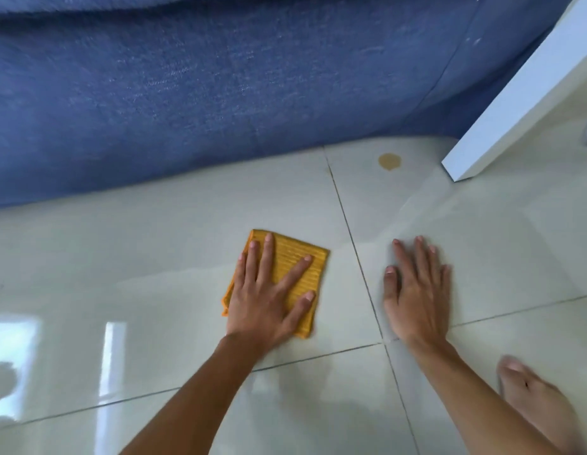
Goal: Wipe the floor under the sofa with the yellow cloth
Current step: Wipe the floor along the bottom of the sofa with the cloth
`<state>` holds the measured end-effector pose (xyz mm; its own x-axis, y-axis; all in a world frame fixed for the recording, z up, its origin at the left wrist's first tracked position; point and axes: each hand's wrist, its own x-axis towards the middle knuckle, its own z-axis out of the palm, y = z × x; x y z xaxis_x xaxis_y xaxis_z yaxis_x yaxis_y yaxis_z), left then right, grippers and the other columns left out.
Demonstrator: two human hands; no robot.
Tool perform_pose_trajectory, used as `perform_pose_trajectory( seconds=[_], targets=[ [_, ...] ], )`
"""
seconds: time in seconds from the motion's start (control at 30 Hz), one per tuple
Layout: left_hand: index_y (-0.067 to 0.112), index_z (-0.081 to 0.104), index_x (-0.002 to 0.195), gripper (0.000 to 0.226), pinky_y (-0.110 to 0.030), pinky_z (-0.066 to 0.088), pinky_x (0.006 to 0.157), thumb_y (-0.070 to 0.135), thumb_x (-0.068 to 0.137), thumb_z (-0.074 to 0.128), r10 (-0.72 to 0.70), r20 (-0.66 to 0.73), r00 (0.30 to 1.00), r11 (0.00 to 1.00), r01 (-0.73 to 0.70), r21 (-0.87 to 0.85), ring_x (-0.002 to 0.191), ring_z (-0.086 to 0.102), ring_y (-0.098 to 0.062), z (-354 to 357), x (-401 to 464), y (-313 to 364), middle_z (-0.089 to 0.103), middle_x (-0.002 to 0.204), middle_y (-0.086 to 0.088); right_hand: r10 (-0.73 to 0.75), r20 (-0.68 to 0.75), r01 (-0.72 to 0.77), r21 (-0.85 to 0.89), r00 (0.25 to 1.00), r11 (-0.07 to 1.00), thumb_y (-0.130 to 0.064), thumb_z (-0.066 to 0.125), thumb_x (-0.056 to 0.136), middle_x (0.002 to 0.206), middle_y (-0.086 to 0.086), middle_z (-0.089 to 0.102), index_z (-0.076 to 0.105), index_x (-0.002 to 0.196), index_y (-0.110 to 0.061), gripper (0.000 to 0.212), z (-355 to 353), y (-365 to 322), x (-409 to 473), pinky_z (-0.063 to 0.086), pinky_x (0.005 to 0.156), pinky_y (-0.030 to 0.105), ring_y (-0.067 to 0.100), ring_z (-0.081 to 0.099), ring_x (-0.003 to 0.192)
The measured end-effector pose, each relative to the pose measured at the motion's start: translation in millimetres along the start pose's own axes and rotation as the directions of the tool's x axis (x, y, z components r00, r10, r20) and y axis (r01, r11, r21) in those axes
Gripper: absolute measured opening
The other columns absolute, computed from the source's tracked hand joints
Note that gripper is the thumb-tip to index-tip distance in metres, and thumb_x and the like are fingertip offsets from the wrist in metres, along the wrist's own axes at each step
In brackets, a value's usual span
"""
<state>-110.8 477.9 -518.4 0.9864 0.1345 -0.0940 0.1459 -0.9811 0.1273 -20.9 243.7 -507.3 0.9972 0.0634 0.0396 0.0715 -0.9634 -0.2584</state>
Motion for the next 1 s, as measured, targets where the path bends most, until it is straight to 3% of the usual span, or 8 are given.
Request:
perform_pose_trajectory(
  seconds=[0.17,0.37,0.47,0.57,0.67,0.77,0.87,1.0],
  targets=[
    [0.054,0.015,0.152,0.066,-0.054,0.009,0.122,0.073,0.089,0.019,-0.308,0.017,0.951,0.951,0.307,0.017,0.151,0.004,-0.040,-18,-27,-99,0.005,0.166,-0.018,-0.036,0.019,0.037,-0.106,0.999,0.994,-0.039,0.027,0.096,0.161,0.013,0.031,0.039,0.150,-0.023,0.058,6,9,1,0.017,0.122,0.057,0.035,0.026,0.150],
    [0.054,0.010,0.152,0.069,-0.054,-0.001,0.122,0.077,0.087,0.014,-0.502,-0.018,0.865,0.865,0.502,0.010,0.150,-0.001,-0.046,-25,81,-120,-0.002,0.165,-0.020,-0.045,-0.060,0.038,-0.121,0.997,0.992,-0.036,0.031,0.097,0.160,0.014,0.034,0.041,0.149,-0.023,0.055,17,12,2,0.017,0.122,0.057,0.035,0.027,0.149],
    [0.054,0.006,0.152,0.070,-0.056,-0.005,0.121,0.078,0.086,0.009,-0.431,-0.011,0.902,0.902,0.431,0.034,0.150,-0.005,-0.045,-21,156,-74,-0.003,0.165,-0.021,-0.051,-0.083,0.042,-0.108,0.995,0.993,-0.035,0.032,0.097,0.160,0.014,0.033,0.041,0.149,-0.023,0.054,20,14,2,0.016,0.123,0.055,0.034,0.026,0.150],
    [0.054,0.006,0.152,0.070,-0.057,-0.006,0.120,0.077,0.085,0.008,-0.252,0.011,0.968,0.967,0.251,0.034,0.150,-0.007,-0.044,-15,201,8,-0.001,0.165,-0.021,-0.066,-0.135,0.063,-0.027,0.989,0.998,-0.031,0.036,0.096,0.159,0.015,0.036,0.045,0.146,-0.020,0.052,20,14,2,0.016,0.123,0.054,0.033,0.028,0.149],
    [0.053,0.008,0.152,0.068,-0.059,-0.003,0.120,0.075,0.088,0.013,-0.039,0.041,0.998,0.999,0.039,0.017,0.150,-0.008,-0.045,-6,185,80,-0.005,0.165,-0.020,-0.019,-0.209,0.068,0.231,0.978,0.971,-0.022,0.042,0.096,0.158,0.013,0.038,0.051,0.142,-0.014,0.048,14,16,3,0.020,0.123,0.051,0.028,0.029,0.150],
    [0.053,0.013,0.152,0.065,-0.057,0.003,0.121,0.074,0.091,0.020,0.138,0.013,0.990,0.990,-0.138,-0.017,0.151,-0.003,-0.044,3,120,98,0.001,0.166,-0.020,0.076,-0.211,0.030,0.458,0.974,0.889,-0.016,0.044,0.096,0.160,0.010,0.034,0.053,0.140,-0.013,0.045,5,18,3,0.029,0.120,0.049,0.026,0.029,0.149],
    [0.055,0.015,0.151,0.064,-0.055,0.008,0.122,0.075,0.091,0.024,0.182,0.001,0.983,0.983,-0.182,0.002,0.152,0.000,-0.040,9,47,61,0.005,0.166,-0.017,-0.008,-0.212,0.083,0.348,0.977,0.934,-0.015,0.046,0.096,0.159,0.013,0.036,0.056,0.138,-0.012,0.044,-2,28,4,0.030,0.118,0.052,0.031,0.032,0.148],
    [0.056,0.012,0.151,0.064,-0.055,0.012,0.121,0.075,0.089,0.018,-0.077,0.007,0.997,0.997,0.077,0.027,0.151,0.006,-0.041,-6,5,-45,0.008,0.166,-0.018,-0.003,-0.106,0.006,0.034,0.994,0.999,-0.030,0.037,0.096,0.158,0.012,0.038,0.051,0.143,-0.019,0.051,-14,58,10,0.019,0.120,0.058,0.034,0.031,0.148]
  ],
)
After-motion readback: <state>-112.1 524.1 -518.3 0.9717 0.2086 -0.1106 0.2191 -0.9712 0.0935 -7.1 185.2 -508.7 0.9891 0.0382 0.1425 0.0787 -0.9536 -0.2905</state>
